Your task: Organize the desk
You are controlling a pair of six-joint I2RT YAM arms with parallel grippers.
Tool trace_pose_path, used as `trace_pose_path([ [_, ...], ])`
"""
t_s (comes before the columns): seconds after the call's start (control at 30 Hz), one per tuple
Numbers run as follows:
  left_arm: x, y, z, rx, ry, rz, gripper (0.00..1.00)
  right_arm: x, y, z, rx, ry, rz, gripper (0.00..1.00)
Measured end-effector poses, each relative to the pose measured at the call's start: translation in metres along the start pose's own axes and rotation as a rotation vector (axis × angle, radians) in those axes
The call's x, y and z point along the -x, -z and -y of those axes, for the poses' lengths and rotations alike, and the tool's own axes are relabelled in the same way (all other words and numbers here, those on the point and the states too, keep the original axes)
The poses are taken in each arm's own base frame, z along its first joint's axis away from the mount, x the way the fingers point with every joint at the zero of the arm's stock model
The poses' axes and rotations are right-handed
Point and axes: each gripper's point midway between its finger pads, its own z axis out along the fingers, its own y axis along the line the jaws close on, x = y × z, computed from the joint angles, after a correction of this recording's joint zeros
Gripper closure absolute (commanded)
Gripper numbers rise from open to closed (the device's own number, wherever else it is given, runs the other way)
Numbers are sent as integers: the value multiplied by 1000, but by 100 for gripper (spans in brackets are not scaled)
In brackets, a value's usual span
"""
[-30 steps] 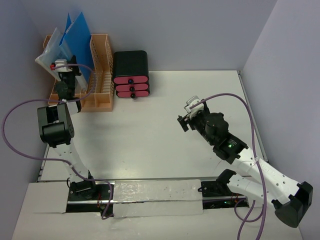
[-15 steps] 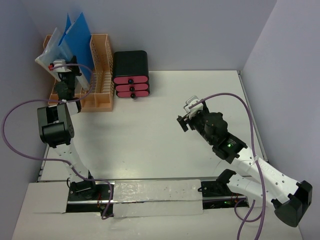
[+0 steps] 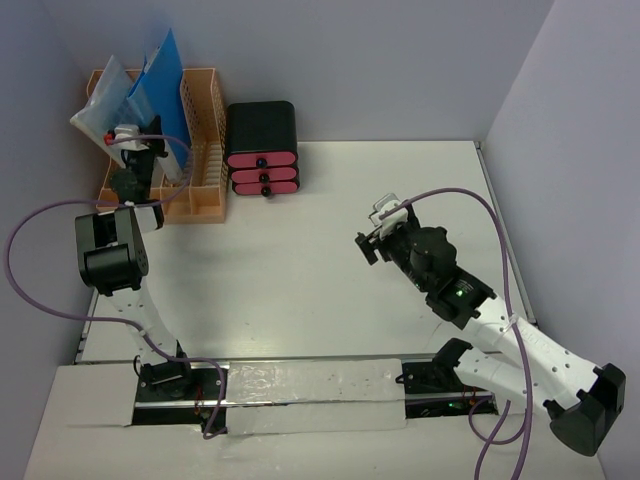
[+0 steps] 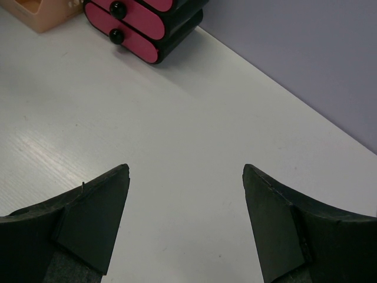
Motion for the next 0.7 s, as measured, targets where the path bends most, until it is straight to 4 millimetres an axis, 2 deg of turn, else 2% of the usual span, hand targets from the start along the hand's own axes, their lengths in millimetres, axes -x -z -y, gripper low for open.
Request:
trace_pose_path([
  [0.03, -1, 2, 2, -6, 3, -1, 80, 0, 0, 0, -1, 0, 1, 16],
  [0.1, -2, 6, 5, -20, 4, 0, 64, 2, 2, 1, -4, -3, 7, 16],
  [0.17, -3, 10, 9, -34, 12, -9, 54, 2, 2, 2, -8, -6, 10, 16],
  [0.23, -12, 17, 13, -44, 26, -43, 44, 3, 3, 3, -10, -7, 12, 16],
  [0.37, -46, 38, 18, -45, 74, -162, 40, 3, 3, 3, -12, -11, 14, 16],
  [0.43, -55, 44, 20, -43, 97, -198, 46, 4, 4, 3, -12, -13, 16, 16],
  [0.5, -56, 45, 20, -41, 112, -207, 68, 5, 5, 3, -13, -18, 19, 16],
  [0.6, -49, 42, 17, -25, 120, -200, 95, 7, 6, 4, -14, -27, 26, 16],
  [0.7, -42, 42, 8, 7, 123, -199, 100, 9, 9, 4, -15, -35, 37, 16],
])
